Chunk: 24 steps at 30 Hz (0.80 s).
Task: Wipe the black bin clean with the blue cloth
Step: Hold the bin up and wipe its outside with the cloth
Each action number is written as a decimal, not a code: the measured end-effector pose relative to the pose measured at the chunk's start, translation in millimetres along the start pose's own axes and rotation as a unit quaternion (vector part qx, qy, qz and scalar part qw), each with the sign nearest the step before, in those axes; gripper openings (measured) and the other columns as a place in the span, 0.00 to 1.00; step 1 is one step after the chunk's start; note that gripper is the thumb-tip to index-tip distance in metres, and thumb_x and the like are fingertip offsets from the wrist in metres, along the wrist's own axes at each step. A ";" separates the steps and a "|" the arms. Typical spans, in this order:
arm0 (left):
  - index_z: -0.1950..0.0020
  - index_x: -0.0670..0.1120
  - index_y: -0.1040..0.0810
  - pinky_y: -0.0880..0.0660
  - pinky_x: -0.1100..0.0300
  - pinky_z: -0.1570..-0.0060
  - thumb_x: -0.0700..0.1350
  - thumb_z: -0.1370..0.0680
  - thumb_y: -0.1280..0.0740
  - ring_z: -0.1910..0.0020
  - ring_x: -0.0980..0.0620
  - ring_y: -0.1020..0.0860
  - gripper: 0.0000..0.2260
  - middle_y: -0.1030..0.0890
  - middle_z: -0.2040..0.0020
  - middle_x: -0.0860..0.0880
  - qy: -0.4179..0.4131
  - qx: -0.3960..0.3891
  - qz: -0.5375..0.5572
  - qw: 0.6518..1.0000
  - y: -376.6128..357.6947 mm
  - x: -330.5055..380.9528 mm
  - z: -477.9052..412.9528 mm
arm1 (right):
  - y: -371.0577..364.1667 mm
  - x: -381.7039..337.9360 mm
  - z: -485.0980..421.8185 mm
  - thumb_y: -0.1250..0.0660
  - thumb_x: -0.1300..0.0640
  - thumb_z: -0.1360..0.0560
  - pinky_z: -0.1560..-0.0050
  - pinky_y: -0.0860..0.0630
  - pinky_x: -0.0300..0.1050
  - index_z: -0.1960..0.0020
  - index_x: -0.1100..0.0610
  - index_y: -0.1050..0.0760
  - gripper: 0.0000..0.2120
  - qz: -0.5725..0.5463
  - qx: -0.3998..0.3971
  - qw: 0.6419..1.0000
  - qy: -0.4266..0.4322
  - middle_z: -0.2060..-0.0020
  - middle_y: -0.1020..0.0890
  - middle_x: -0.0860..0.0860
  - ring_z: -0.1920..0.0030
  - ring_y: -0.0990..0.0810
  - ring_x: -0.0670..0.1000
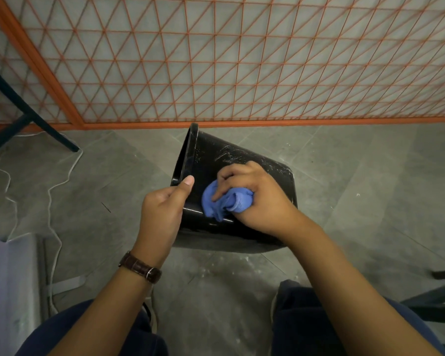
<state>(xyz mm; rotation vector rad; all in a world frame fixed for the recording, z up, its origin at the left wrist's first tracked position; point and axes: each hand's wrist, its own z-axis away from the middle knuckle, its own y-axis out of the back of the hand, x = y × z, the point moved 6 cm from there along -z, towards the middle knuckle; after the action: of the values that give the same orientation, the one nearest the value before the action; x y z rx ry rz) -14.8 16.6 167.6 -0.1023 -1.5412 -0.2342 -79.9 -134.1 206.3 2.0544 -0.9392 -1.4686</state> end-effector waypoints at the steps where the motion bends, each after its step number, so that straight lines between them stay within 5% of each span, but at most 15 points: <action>1: 0.76 0.39 0.34 0.35 0.59 0.66 0.50 0.25 0.32 0.72 0.49 0.34 0.24 0.33 0.73 0.47 0.004 0.003 0.011 1.000 2.2 -1.6 -1.4 | 5.9 7.4 1.4 0.32 0.62 0.36 0.51 0.29 0.45 0.60 0.49 0.18 0.10 -0.001 0.003 1.000 -0.020 0.56 0.23 0.41 0.55 0.23 0.53; 4: 0.65 0.28 0.31 0.31 0.51 0.60 0.60 0.31 0.31 0.64 0.44 0.29 0.32 0.26 0.63 0.41 0.022 -0.004 0.035 0.999 9.0 1.2 -2.6 | 28.0 32.1 6.8 0.34 0.63 0.37 0.54 0.26 0.45 0.61 0.51 0.19 0.10 -0.024 0.029 0.994 -0.106 0.58 0.22 0.43 0.55 0.22 0.47; 10: 0.62 0.30 0.28 0.31 0.49 0.56 0.69 0.40 0.30 0.60 0.44 0.29 0.39 0.27 0.57 0.43 0.042 -0.018 0.054 0.998 20.0 5.9 -3.6 | 61.9 69.3 28.1 0.35 0.60 0.30 0.56 0.26 0.45 0.58 0.49 0.22 0.07 0.003 0.093 0.948 -0.305 0.54 0.23 0.48 0.57 0.22 0.48; 13: 0.58 0.40 0.23 0.31 0.50 0.56 0.64 0.38 0.30 0.59 0.45 0.30 0.27 0.28 0.57 0.44 0.045 -0.009 0.060 0.997 21.1 9.9 -2.3 | 69.6 77.6 28.8 0.39 0.63 0.28 0.69 0.29 0.39 0.63 0.51 0.27 0.09 -0.005 0.094 0.917 -0.388 0.70 0.22 0.49 0.70 0.24 0.45; 16: 0.53 0.45 0.25 0.29 0.49 0.53 0.63 0.39 0.30 0.58 0.45 0.28 0.26 0.27 0.56 0.44 0.060 -0.020 0.073 0.995 21.8 11.8 -3.7 | 71.3 86.9 41.2 0.42 0.66 0.29 0.78 0.38 0.34 0.67 0.54 0.31 0.11 -0.162 0.153 0.853 -0.471 0.84 0.28 0.47 0.81 0.30 0.44; 20: 0.55 0.44 0.21 0.26 0.48 0.44 0.57 0.29 0.32 0.51 0.46 0.21 0.16 0.18 0.54 0.46 0.102 -0.083 0.081 0.988 21.8 9.6 -4.0 | 65.6 94.7 55.4 0.43 0.66 0.30 0.81 0.39 0.32 0.72 0.56 0.38 0.14 -0.297 0.207 0.769 -0.527 0.84 0.34 0.47 0.81 0.34 0.45; 22: 0.44 0.50 0.21 0.25 0.53 0.48 0.51 0.28 0.37 0.48 0.49 0.20 0.14 0.17 0.48 0.49 0.125 -0.142 0.124 0.974 18.1 10.8 -2.7 | 64.7 95.7 55.3 0.43 0.66 0.31 0.78 0.38 0.34 0.73 0.55 0.40 0.15 -0.321 0.216 0.754 -0.531 0.82 0.36 0.47 0.79 0.36 0.46; 24: 0.44 0.48 0.21 0.22 0.58 0.58 0.45 0.32 0.35 0.53 0.50 0.18 0.17 0.16 0.51 0.48 0.155 -0.189 0.183 0.952 17.9 12.8 -4.3 | 62.8 96.8 54.3 0.43 0.67 0.32 0.76 0.39 0.37 0.74 0.55 0.41 0.15 -0.326 0.212 0.753 -0.531 0.81 0.37 0.48 0.77 0.37 0.46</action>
<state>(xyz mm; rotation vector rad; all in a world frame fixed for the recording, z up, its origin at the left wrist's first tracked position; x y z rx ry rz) -6.6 32.0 181.7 -0.6217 -1.1234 -0.2343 -128.2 -246.2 169.5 1.7844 -1.0000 -3.2561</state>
